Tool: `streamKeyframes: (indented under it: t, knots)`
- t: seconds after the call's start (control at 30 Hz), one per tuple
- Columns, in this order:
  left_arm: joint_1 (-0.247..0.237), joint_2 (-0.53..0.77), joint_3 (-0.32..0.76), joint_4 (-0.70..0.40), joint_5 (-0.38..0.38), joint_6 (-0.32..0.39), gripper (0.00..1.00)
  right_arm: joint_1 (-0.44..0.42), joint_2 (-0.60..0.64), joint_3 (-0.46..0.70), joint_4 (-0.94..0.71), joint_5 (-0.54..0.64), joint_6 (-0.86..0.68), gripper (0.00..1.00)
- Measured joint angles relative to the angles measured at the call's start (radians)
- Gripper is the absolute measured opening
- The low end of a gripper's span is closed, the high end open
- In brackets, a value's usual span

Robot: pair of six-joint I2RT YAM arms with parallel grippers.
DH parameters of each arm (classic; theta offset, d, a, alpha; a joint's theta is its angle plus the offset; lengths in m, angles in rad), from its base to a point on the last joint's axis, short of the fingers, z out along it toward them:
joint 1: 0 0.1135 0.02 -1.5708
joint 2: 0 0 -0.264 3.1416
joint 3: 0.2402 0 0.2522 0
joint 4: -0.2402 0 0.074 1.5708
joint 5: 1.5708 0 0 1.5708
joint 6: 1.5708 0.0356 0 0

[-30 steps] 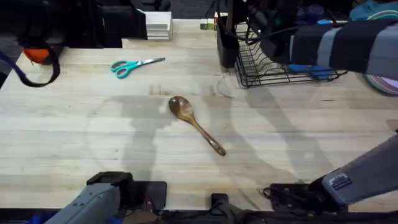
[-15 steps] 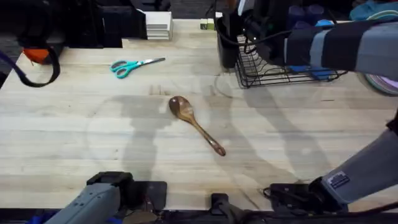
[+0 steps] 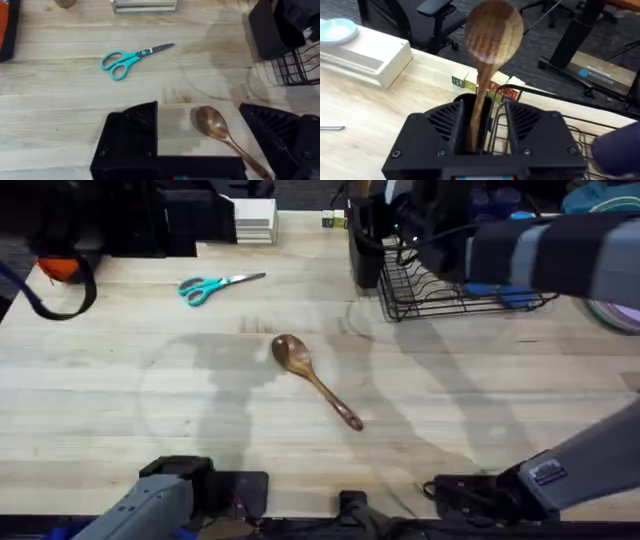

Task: Pick up the spoon on the table one by one and put them onto the rack

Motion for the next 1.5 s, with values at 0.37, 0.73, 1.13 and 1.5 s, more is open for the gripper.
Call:
streamKeyframes:
  t: [0.37, 0.73, 1.13, 1.5]
  knots:
    - [0.000, 0.000, 0.000, 0.000, 0.000, 0.000, 0.992, 0.000, -0.259, 0.000, -0.410, 0.000, -0.003, 0.920]
    - [0.000, 0.000, 0.000, -0.001, 0.000, 0.000, 0.993, 0.000, -0.615, 0.000, -0.945, 0.000, -0.014, 0.994]
    - [-0.023, 0.000, 0.000, -0.031, 0.018, -0.229, 0.995, -0.041, -0.875, 0.000, -1.052, 0.000, 0.031, 0.994]
    - [-0.292, 0.000, 0.000, -0.113, -0.048, -0.593, 0.996, -0.061, -0.896, 0.000, -1.085, -0.001, 0.047, 0.994]
